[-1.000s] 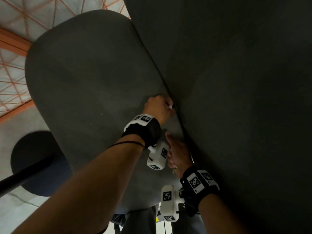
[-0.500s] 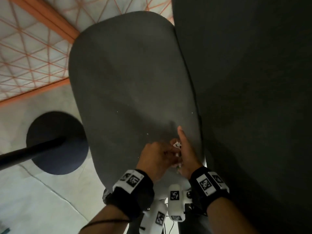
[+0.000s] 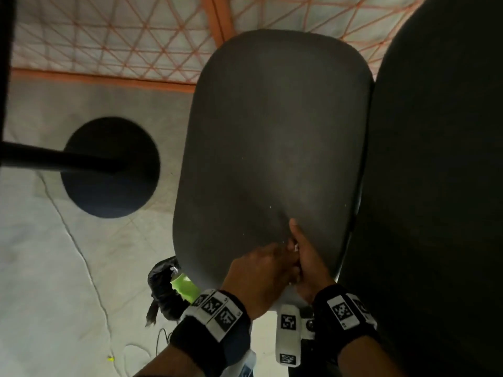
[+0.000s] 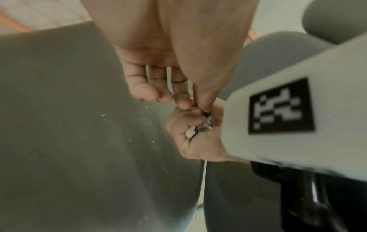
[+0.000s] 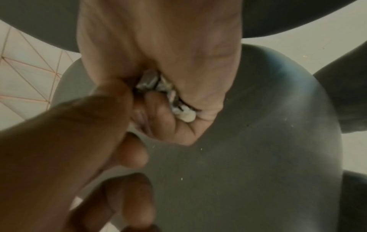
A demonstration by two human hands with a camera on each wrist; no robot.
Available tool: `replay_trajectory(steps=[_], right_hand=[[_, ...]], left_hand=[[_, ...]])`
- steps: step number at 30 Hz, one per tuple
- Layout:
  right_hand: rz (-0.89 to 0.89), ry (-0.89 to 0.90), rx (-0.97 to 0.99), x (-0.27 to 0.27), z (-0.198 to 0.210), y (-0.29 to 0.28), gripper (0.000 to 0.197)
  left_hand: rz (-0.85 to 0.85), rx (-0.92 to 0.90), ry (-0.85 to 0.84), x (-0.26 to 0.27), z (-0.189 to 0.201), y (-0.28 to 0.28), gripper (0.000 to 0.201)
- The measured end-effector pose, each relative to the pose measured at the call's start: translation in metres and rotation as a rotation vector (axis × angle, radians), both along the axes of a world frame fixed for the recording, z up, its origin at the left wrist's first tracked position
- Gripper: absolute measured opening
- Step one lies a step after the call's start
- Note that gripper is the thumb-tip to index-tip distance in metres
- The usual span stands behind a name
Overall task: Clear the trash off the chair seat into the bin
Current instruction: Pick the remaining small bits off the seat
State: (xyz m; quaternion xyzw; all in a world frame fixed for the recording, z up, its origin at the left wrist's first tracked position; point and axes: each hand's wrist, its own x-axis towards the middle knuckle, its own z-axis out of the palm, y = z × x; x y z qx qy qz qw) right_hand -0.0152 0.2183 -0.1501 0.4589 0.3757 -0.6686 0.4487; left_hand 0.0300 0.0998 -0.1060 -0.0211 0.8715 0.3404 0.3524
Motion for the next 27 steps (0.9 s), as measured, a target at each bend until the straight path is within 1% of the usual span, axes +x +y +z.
replay_trajectory(steps=[3, 4, 6, 8, 10, 11, 12, 13, 14, 15, 17, 20, 22, 24, 26, 27], right_hand=[[0.080, -0.019, 0.022, 0.006, 0.008, -0.011, 0.045], [0.100, -0.034, 0.029, 0.012, 0.009, -0.013, 0.046], [0.127, -0.050, 0.045, 0.022, 0.009, -0.016, 0.049], [0.160, -0.058, 0.039, 0.031, 0.011, -0.019, 0.051], [0.287, -0.033, 0.027, 0.043, 0.013, -0.020, 0.050], [0.364, -0.010, 0.049, 0.050, 0.010, -0.020, 0.051], [0.434, 0.009, 0.080, 0.056, 0.011, -0.020, 0.053], [0.485, 0.025, 0.122, 0.062, 0.013, -0.021, 0.055], [0.530, 0.035, 0.160, 0.067, 0.013, -0.022, 0.056], [0.571, 0.048, 0.188, 0.072, 0.014, -0.025, 0.056], [0.679, 0.088, 0.239, 0.085, 0.017, -0.031, 0.055], [0.881, 0.170, 0.284, 0.113, 0.008, -0.043, 0.056], [0.981, 0.217, 0.299, 0.132, 0.005, -0.051, 0.056], [1.088, 0.274, 0.291, 0.152, 0.002, -0.059, 0.056], [1.213, 0.330, 0.295, 0.172, -0.005, -0.068, 0.056], [1.244, 0.352, 0.306, 0.182, -0.009, -0.073, 0.058]], left_hand=[[0.126, -0.011, 0.011, 0.020, -0.002, -0.001, 0.028], [0.189, -0.012, 0.005, 0.025, -0.003, -0.001, 0.030], [0.373, 0.030, -0.011, 0.034, -0.001, 0.000, 0.034], [0.573, 0.051, -0.013, 0.044, 0.003, 0.000, 0.026], [0.747, 0.075, -0.032, 0.056, 0.008, 0.000, 0.014], [0.805, 0.090, -0.046, 0.064, 0.011, 0.000, 0.014], [0.830, 0.107, -0.053, 0.073, 0.015, 0.000, 0.013], [0.805, 0.099, -0.049, 0.083, 0.017, 0.000, 0.010], [0.754, 0.081, -0.035, 0.093, 0.018, 0.000, 0.011], [0.704, 0.062, -0.030, 0.103, 0.019, 0.000, 0.016], [0.698, 0.086, -0.032, 0.127, 0.019, -0.004, 0.023], [0.714, 0.176, -0.111, 0.172, 0.013, -0.008, 0.020], [0.704, 0.209, -0.178, 0.203, 0.013, -0.011, 0.023], [0.772, 0.238, -0.197, 0.237, 0.017, -0.017, 0.031], [0.906, 0.231, -0.194, 0.278, 0.019, -0.028, 0.029], [0.976, 0.213, -0.186, 0.302, 0.019, -0.034, 0.028]])
